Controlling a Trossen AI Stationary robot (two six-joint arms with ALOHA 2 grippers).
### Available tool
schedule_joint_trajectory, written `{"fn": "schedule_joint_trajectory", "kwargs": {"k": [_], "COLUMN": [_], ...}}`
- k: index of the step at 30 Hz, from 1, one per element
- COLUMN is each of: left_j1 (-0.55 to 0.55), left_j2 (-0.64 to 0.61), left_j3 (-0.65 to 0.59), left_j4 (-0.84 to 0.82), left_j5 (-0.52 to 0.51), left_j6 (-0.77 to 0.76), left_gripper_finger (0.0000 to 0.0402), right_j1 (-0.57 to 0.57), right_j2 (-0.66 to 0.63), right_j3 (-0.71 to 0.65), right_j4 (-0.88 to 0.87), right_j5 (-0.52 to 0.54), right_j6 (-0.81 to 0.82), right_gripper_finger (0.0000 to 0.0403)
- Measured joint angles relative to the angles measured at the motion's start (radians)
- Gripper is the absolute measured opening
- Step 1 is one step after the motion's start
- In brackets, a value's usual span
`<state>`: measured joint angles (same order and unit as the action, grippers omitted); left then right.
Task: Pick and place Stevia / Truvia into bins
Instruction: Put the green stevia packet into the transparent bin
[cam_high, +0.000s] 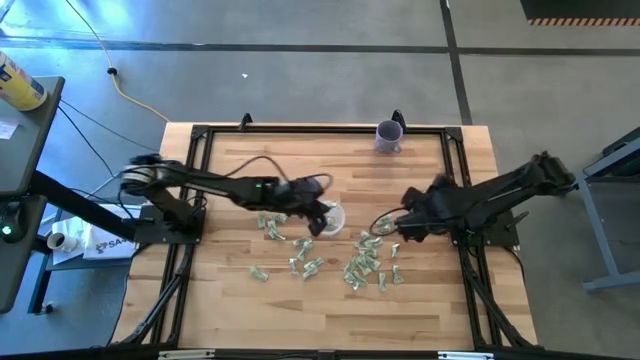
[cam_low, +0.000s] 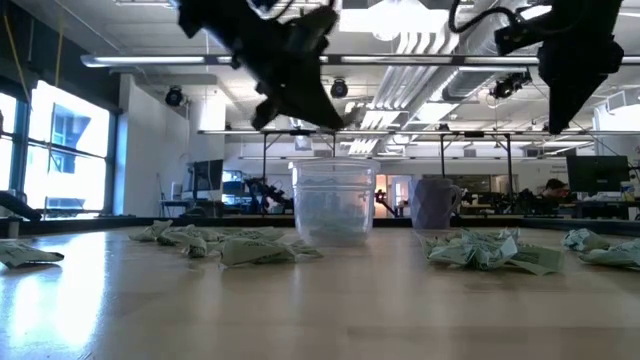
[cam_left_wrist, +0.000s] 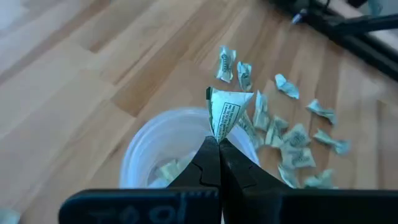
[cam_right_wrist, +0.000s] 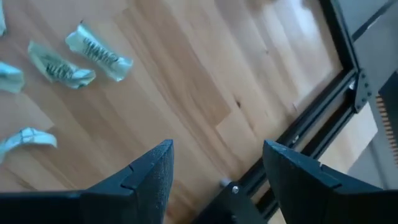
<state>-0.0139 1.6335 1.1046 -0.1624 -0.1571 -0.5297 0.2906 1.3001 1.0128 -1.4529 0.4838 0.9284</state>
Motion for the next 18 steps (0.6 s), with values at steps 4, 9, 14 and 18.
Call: {"fn": "schedule_joint_trajectory", "kwargs": {"k": [4,9,14,18], "left_j1": [0.000,0.000,0.000,0.001], "left_j2": [0.100,0.167,0.172,0.136], "left_j3": [0.114,0.172,0.181,0.180], "left_j4": [-0.161,-0.211,-0.268,-0.381], "left_j5": [0.011,0.051,0.041,0.027], "left_j6": [-0.026,-0.059,-0.158,-0.182], "left_gripper_finger": [0.0024,0.0050,0.0118,0.0177], "right_j1": [0.034,0.043,0.042,0.038], "right_j2": [-0.070,-0.099,-0.095,-0.095], "right_j3": [-0.015,-0.013,-0.013,-0.013], "right_j4": [0.018,0.071,0.115,0.150], "right_j5": [0.080,0.159,0.179,0.221], "right_j6": [0.089,0.067,0.008,-0.034], "right_gripper_finger": [0.0236,0.0236,0.0236,0.0236]}}
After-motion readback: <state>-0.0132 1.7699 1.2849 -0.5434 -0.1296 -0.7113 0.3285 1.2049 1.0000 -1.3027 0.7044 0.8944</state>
